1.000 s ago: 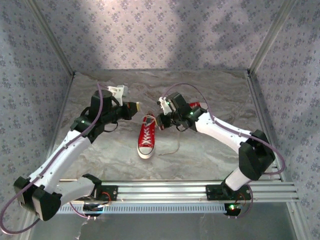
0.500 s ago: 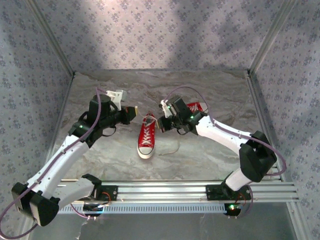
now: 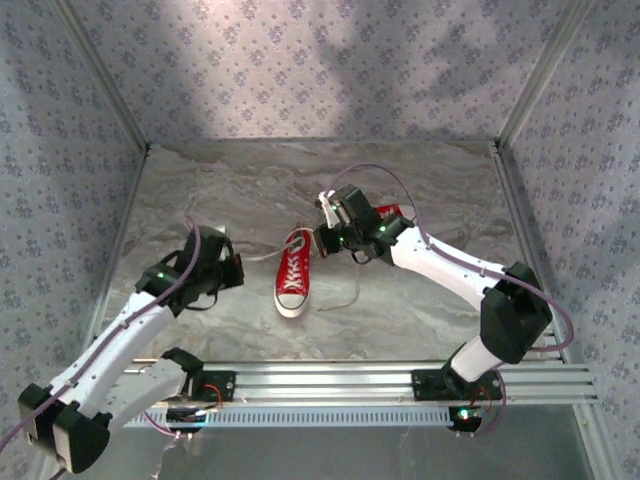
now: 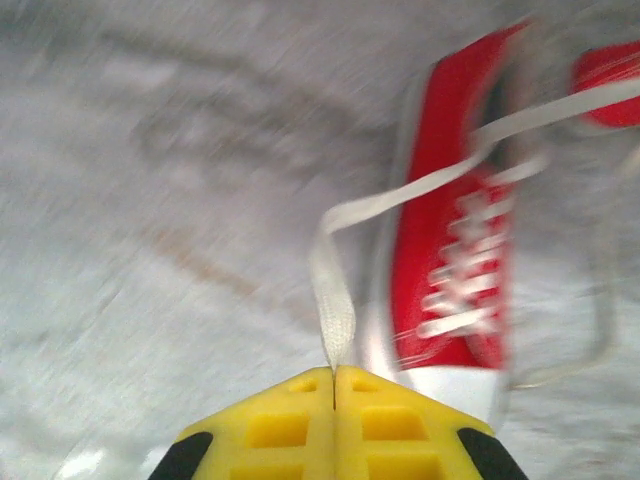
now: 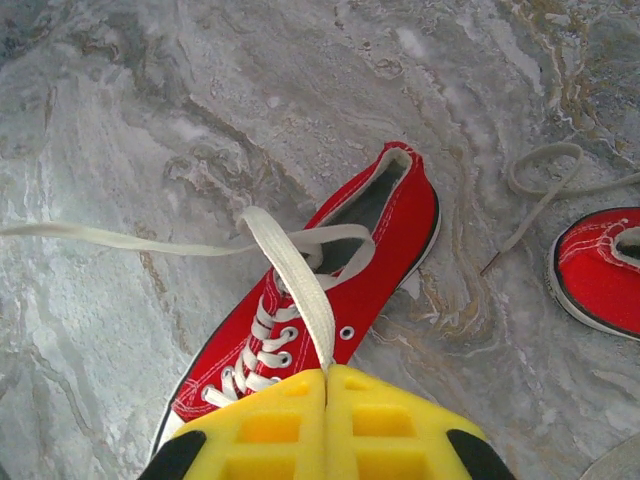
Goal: Tie the shoes
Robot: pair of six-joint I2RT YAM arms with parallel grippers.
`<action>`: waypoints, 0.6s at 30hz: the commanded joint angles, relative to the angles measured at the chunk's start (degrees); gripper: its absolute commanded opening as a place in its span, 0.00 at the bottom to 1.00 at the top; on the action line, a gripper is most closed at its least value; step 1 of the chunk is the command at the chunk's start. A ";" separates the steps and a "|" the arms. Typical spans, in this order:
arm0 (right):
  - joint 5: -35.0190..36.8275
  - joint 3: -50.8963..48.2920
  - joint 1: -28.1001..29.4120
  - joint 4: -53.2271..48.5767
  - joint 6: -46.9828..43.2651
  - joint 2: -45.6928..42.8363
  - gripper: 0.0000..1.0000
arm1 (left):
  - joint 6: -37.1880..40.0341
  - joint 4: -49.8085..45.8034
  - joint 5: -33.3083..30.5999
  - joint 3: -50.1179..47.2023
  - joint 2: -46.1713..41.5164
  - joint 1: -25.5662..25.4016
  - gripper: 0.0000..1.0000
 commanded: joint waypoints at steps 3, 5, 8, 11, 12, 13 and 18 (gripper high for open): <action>-0.29 1.19 1.05 -2.07 -2.43 -0.04 0.00 | -4.56 -2.03 -5.00 -5.42 4.34 -0.42 0.10; -1.04 1.28 1.12 -2.22 -2.78 0.15 0.00 | -4.19 -0.50 -4.53 -5.63 6.31 -0.42 0.19; -1.64 1.45 1.30 -2.34 -3.36 -0.05 0.00 | -3.40 -0.90 -5.90 -4.71 8.42 -0.34 0.42; -2.15 1.87 1.31 -2.59 -3.63 -0.02 0.00 | -1.76 -0.08 -7.70 -3.43 9.03 0.14 0.56; -2.22 1.98 1.30 -2.75 -3.81 0.01 0.00 | -0.74 1.02 -7.49 -3.07 9.67 0.49 0.57; -2.24 2.06 1.30 -2.84 -3.98 -0.07 0.00 | 0.08 1.93 -6.70 -2.60 10.51 0.79 0.58; -1.94 2.31 1.21 -3.85 -4.77 -0.41 0.00 | 6.64 6.68 -1.63 0.70 18.70 0.75 0.55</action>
